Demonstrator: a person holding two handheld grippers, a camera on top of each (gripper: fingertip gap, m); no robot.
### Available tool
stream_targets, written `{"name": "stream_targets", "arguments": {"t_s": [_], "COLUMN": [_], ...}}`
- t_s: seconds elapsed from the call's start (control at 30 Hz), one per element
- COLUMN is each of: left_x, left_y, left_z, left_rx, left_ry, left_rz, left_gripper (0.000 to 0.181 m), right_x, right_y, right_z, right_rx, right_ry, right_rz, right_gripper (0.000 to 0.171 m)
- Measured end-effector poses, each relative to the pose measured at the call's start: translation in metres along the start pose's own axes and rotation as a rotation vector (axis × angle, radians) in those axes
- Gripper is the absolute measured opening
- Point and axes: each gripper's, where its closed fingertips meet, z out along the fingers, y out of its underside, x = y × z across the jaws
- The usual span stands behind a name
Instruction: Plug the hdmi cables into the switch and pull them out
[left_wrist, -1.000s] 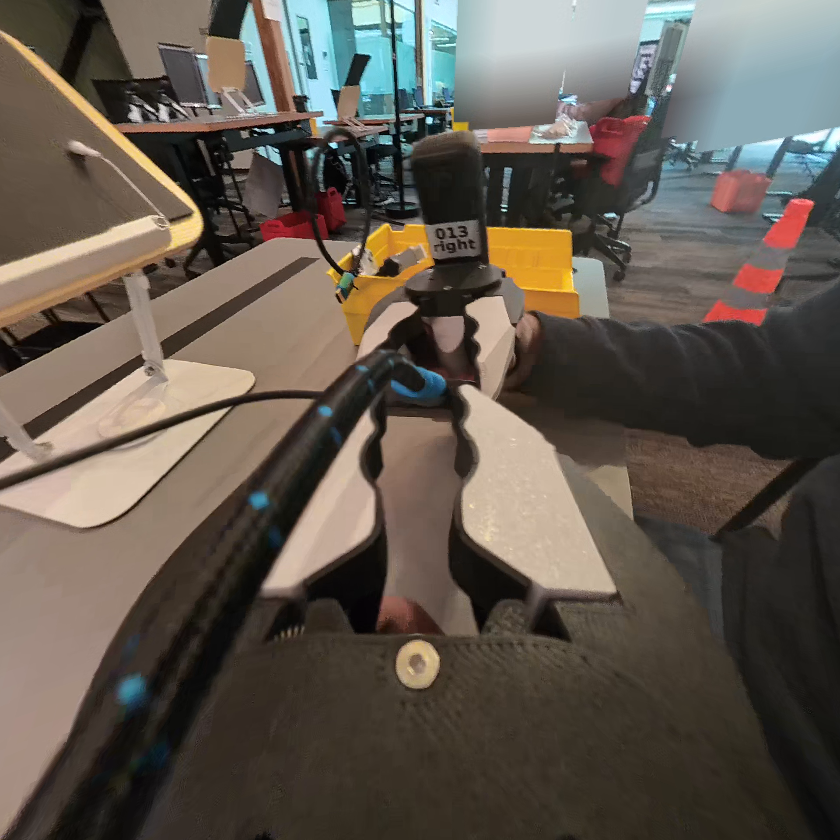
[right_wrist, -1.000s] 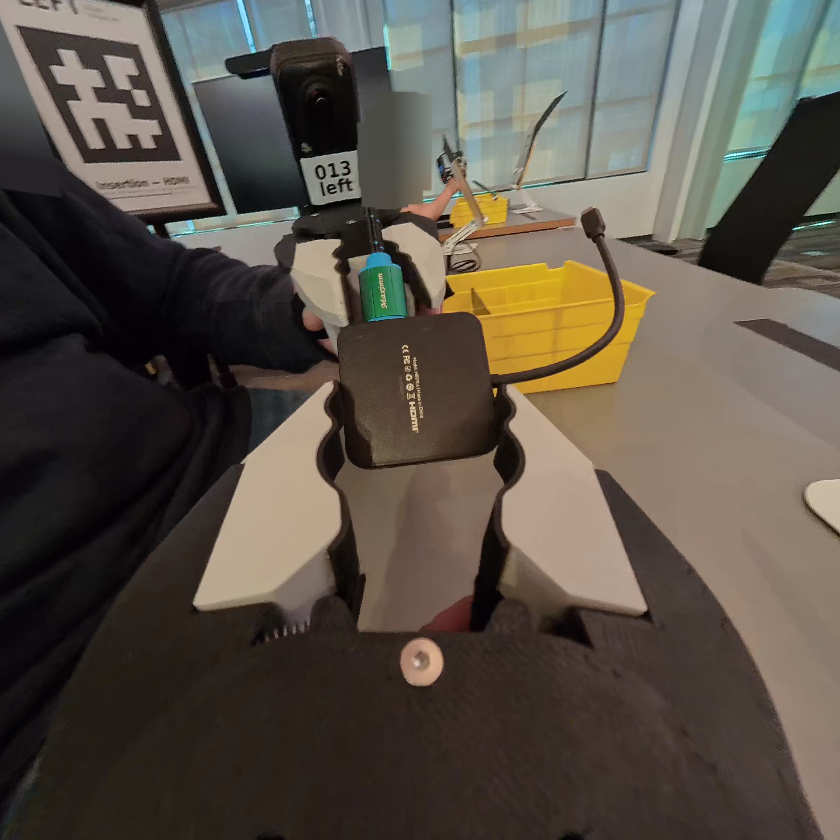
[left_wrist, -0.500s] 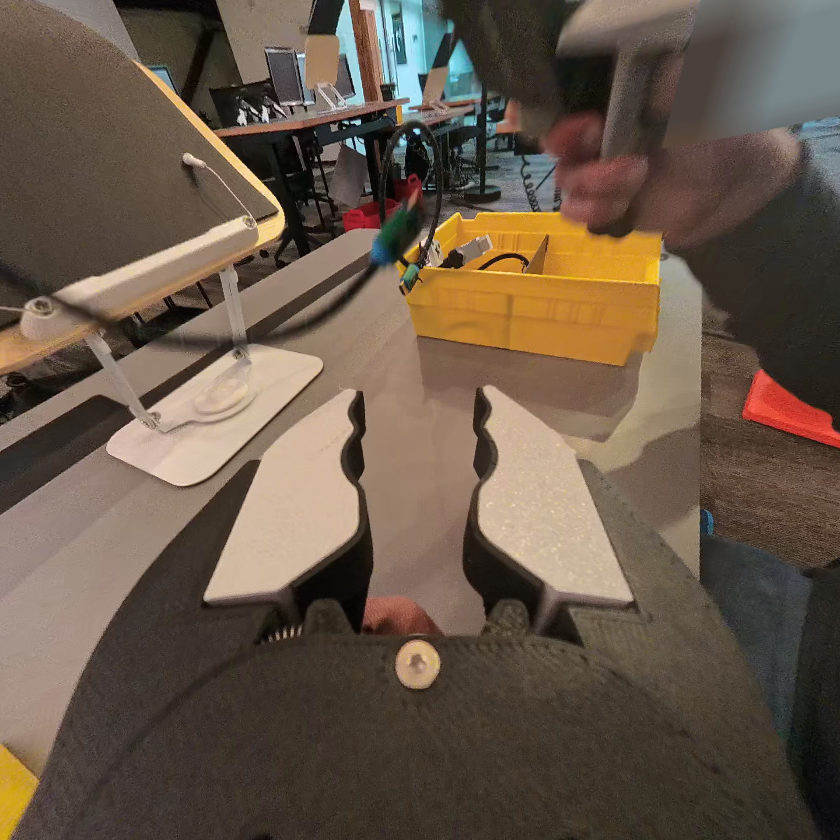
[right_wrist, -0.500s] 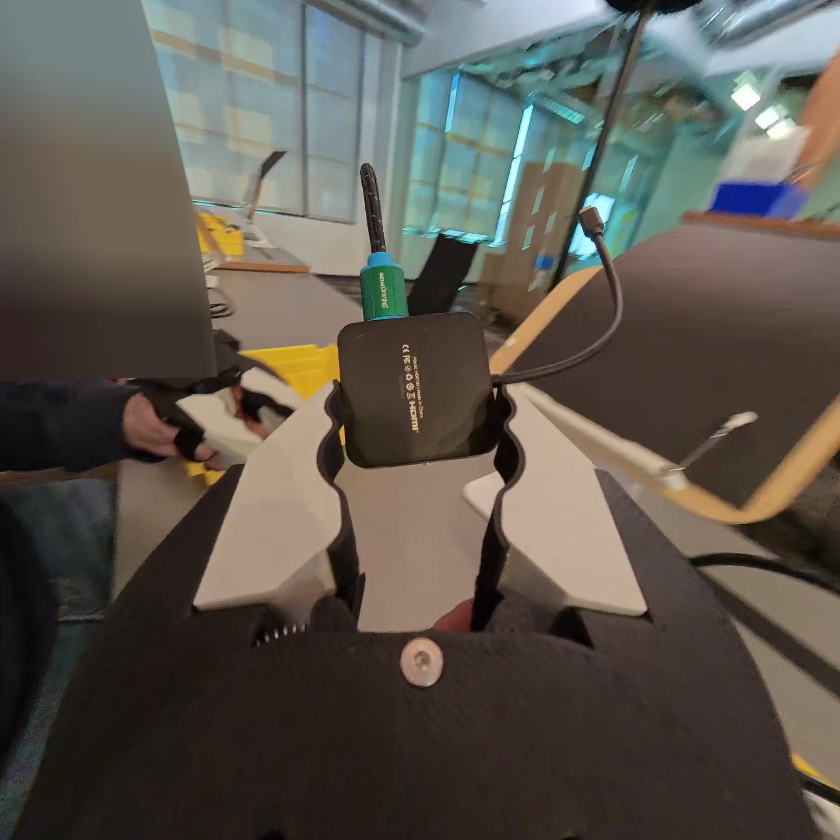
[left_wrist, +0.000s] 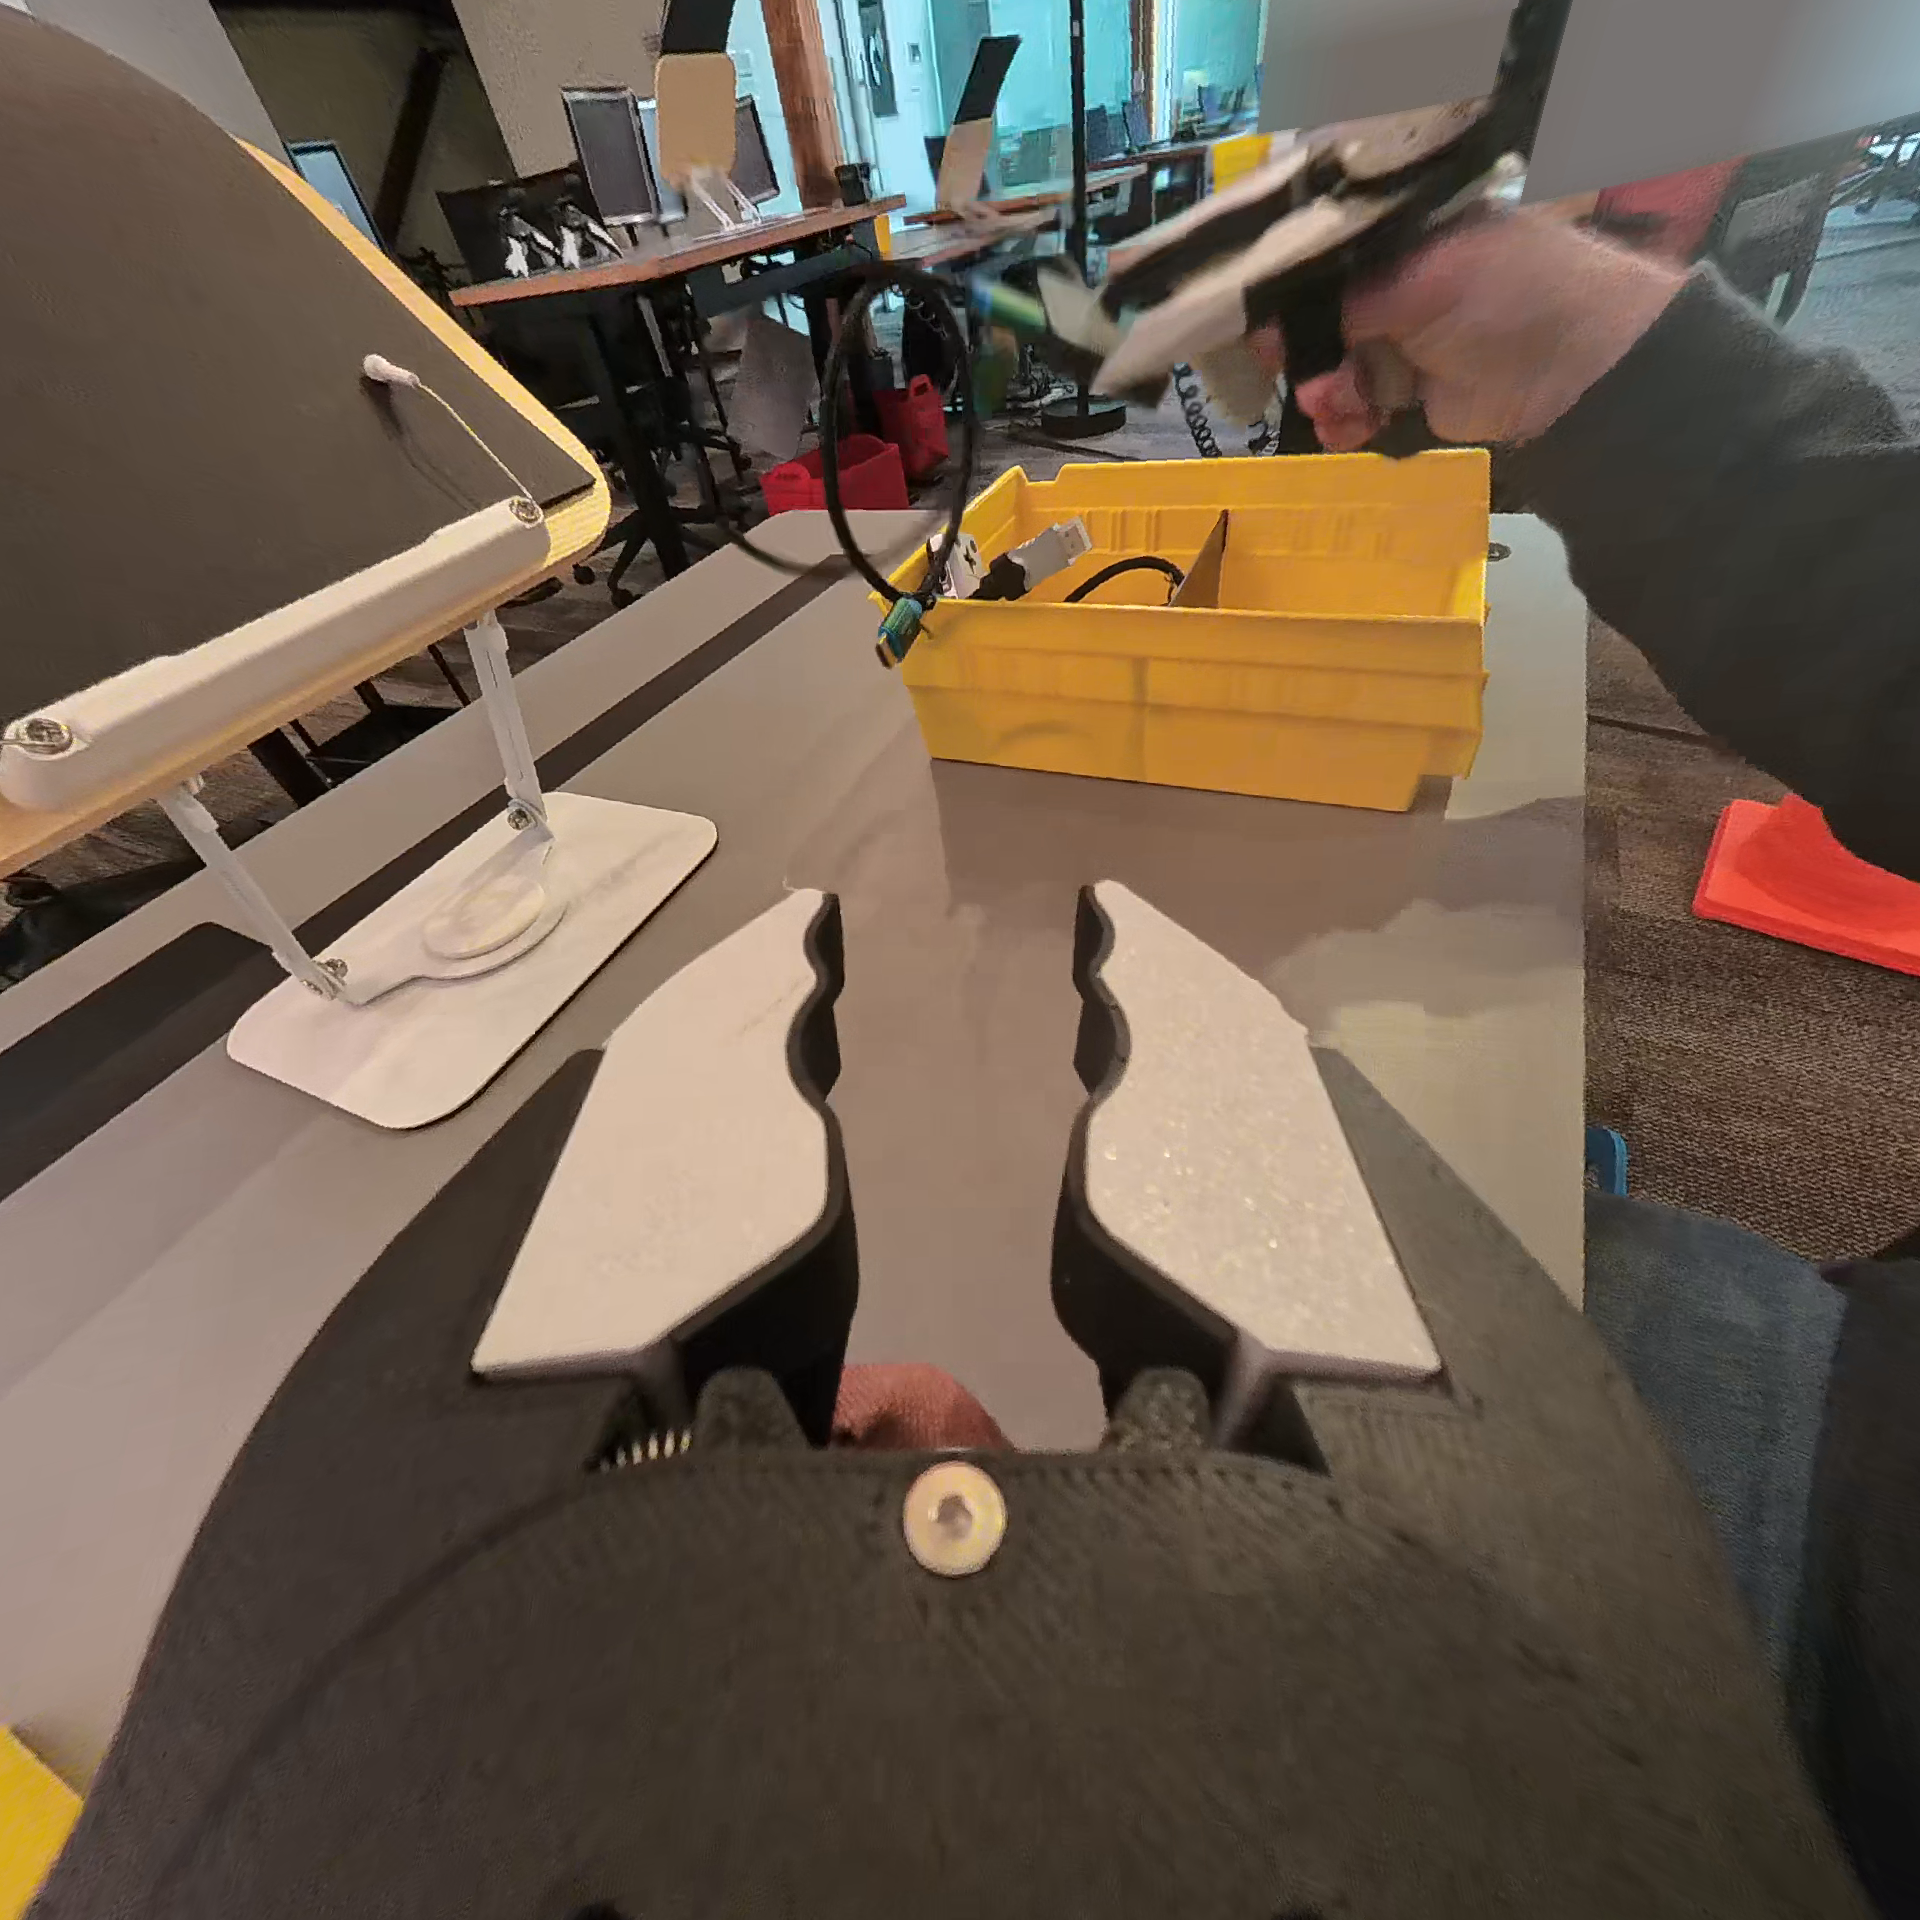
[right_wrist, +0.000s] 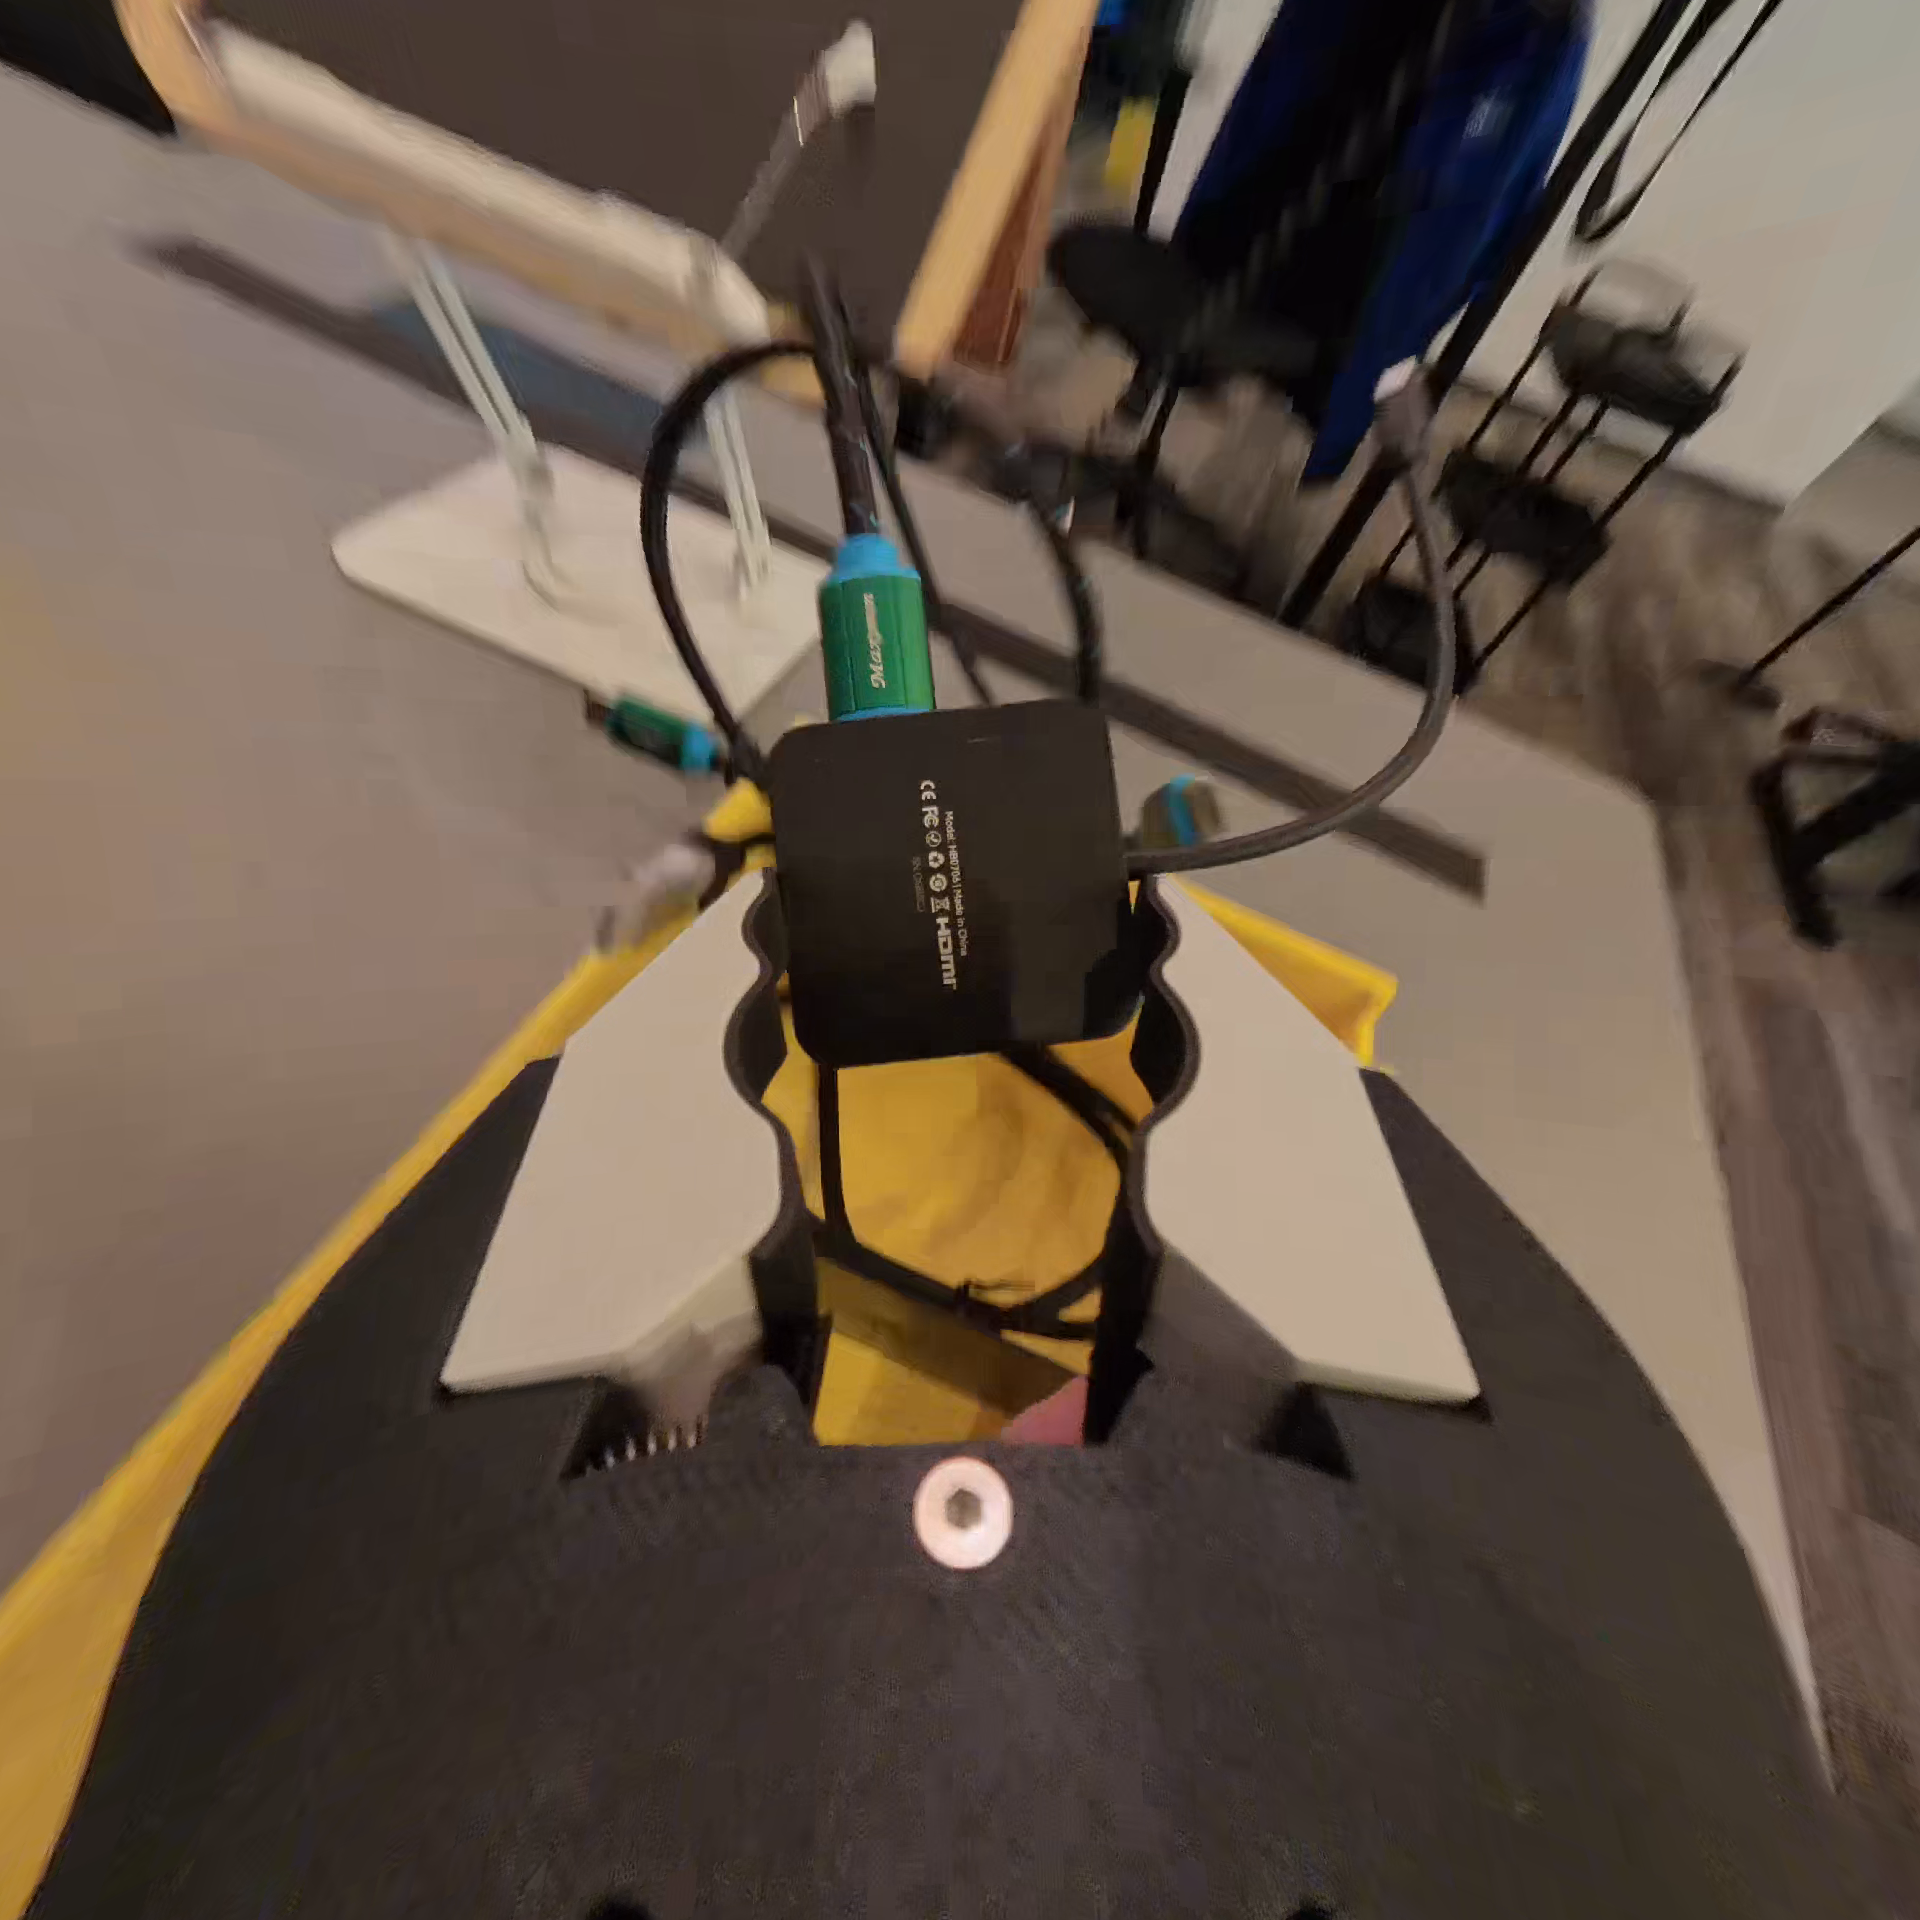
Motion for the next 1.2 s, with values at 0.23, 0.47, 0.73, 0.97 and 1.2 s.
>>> {"name": "stream_targets", "arguments": {"t_s": [0.23,0.47,0.73,0.97,1.2], "left_x": [0.004,0.008,0.011,0.015,0.011], "left_y": [0.015,0.025,0.029,0.030,0.018], "left_z": [0.007,0.009,0.011,0.010,0.004], "left_rx": [-0.045,-0.082,-0.102,-0.116,-0.102], "left_ry": [0.023,0.053,0.075,0.086,0.027], "left_rz": [-0.011,-0.021,-0.022,-0.013,0.018], "left_gripper": [0.041,0.042,0.042,0.042,0.046], "right_x": [0.005,-0.001,-0.009,0.012,0.017], "right_y": [0.102,0.114,0.064,0.047,0.002], "right_z": [0.033,0.028,0.002,-0.021,-0.073], "right_rx": [-0.443,-0.588,-0.426,-0.330,-0.079], "right_ry": [-0.020,-0.106,-0.121,0.008,0.136], "right_rz": [0.014,-0.005,-0.041,-0.077,-0.137], "right_gripper": [0.063,0.075,0.066,0.074,0.059]}}
